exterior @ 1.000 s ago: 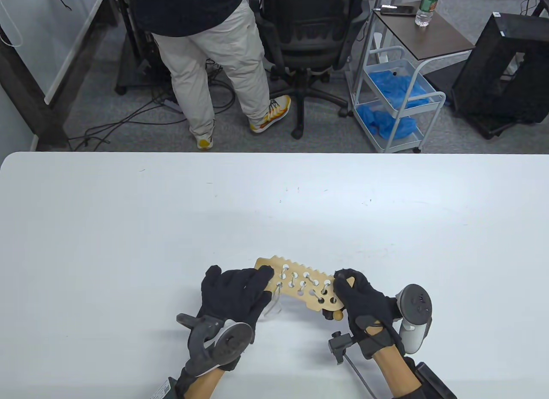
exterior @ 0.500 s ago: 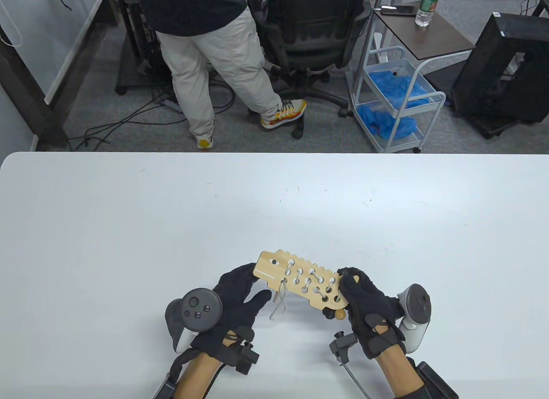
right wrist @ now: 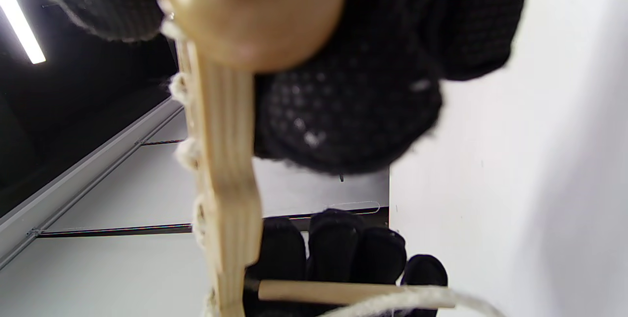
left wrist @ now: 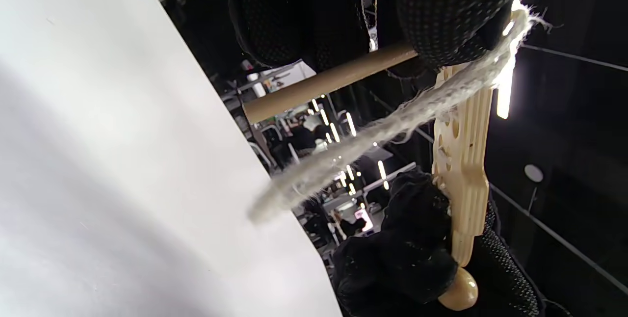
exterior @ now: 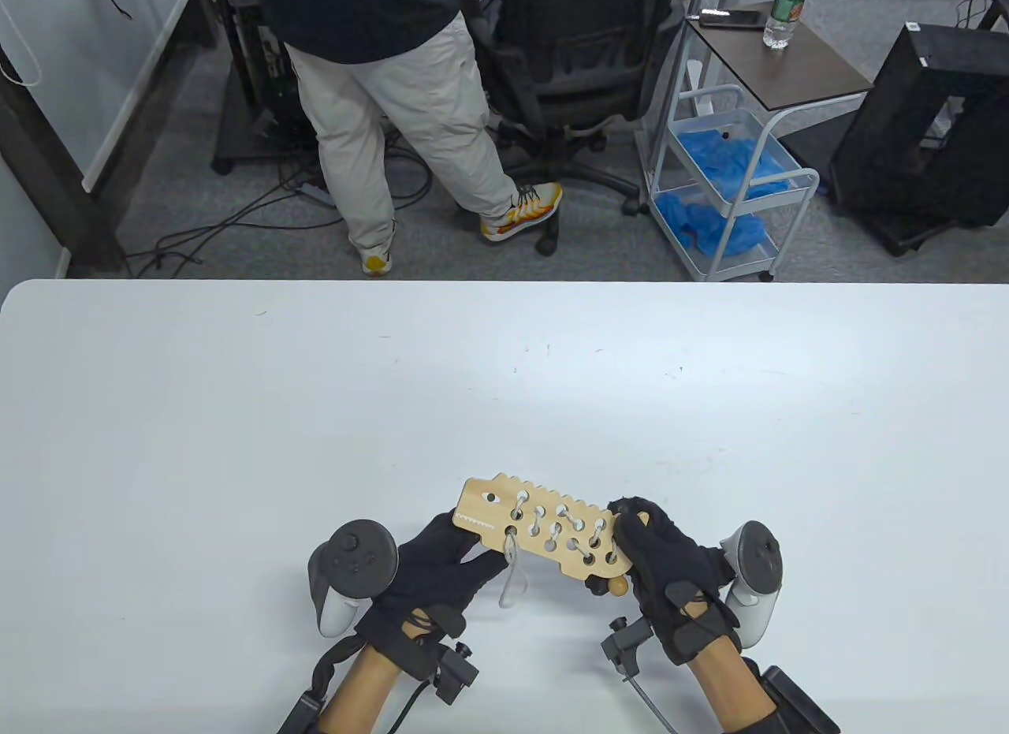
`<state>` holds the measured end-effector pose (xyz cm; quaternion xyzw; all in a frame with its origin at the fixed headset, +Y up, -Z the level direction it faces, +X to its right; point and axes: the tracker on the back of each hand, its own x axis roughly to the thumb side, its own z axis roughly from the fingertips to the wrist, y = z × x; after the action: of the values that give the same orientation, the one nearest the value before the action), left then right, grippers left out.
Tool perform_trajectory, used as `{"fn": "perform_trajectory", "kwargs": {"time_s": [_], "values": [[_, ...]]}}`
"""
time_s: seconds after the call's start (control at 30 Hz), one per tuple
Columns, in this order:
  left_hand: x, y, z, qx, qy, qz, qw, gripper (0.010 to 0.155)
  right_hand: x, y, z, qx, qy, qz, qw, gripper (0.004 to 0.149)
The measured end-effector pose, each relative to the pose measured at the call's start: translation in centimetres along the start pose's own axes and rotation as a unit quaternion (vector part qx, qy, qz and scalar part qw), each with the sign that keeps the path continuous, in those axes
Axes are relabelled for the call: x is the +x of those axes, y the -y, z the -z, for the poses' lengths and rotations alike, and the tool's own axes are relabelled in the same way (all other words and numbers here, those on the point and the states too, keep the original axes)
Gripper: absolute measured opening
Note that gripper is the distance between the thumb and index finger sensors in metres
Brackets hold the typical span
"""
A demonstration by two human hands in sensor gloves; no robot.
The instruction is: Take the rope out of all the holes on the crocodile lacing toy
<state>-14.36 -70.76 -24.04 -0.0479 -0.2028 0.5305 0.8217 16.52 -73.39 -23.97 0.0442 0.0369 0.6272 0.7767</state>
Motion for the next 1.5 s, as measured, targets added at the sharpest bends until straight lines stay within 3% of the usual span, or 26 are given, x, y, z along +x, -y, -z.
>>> {"fn": "perform_trajectory", "kwargs": {"time_s": [0.5,0.93,1.5], "values": [[0.0,-0.1,0.1,-0.003,-0.004,-0.007,1.000,0.044,-0.1,0.1,0.1,-0.001,-0.003,-0.002,1.000,0.050],[-0.6,-1.0,0.1,0.016,-0.024,-0.002,1.000,0.044,-0.3,2.2,0.5,-0.046,-0.022,0.004,0.999,0.050],[-2.4,-4.5,-0.5,0.119,-0.068,-0.003,0.991,0.047,-1.1,5.4,0.6,-0.130,-0.066,0.046,0.988,0.050]]}}
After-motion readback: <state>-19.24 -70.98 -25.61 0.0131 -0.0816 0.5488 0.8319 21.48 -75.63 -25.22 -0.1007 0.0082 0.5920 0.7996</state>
